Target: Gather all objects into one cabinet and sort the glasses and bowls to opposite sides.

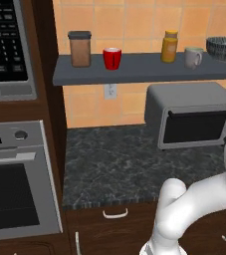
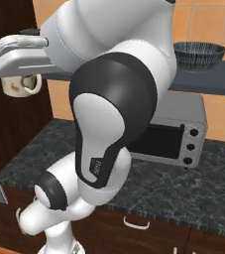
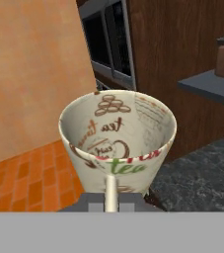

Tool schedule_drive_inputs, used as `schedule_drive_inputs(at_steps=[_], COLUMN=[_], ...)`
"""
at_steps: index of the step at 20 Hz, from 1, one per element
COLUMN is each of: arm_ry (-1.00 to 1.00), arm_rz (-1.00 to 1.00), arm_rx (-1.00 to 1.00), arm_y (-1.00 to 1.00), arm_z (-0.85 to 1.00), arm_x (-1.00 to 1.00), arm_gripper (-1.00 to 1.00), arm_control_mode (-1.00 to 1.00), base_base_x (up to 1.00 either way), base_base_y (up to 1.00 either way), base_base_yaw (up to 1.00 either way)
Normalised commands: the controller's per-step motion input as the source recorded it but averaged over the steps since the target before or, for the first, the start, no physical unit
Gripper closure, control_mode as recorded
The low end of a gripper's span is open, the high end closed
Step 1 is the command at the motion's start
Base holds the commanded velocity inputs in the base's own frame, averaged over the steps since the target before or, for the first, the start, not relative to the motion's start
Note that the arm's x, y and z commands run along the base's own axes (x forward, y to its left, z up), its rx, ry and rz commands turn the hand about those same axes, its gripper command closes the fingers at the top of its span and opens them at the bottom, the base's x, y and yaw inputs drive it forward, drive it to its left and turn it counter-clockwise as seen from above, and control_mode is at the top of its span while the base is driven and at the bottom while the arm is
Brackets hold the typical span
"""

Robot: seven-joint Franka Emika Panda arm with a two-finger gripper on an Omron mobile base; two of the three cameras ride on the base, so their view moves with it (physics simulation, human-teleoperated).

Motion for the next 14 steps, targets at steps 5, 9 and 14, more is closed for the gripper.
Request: schedule_drive_inputs(at_steps=[5, 9, 14], arm_ry=[0.00, 0.00, 0.00], arm_rz=[0.00, 0.00, 0.00], arm_rx=[0.00, 0.00, 0.00], arm_y=[0.00, 0.00, 0.00], arm_z=[0.00, 0.00, 0.00], arm_x=[0.00, 0.00, 0.00], arm_gripper=[1.00, 1.00, 1.00], arm_control_mode=[1.00, 1.00, 1.00], base_base_x=[1.00, 0.63, 0.00], base_base_y=[0.07, -0.15, -0.02], base_base_yaw=[0.00, 0.01, 0.08])
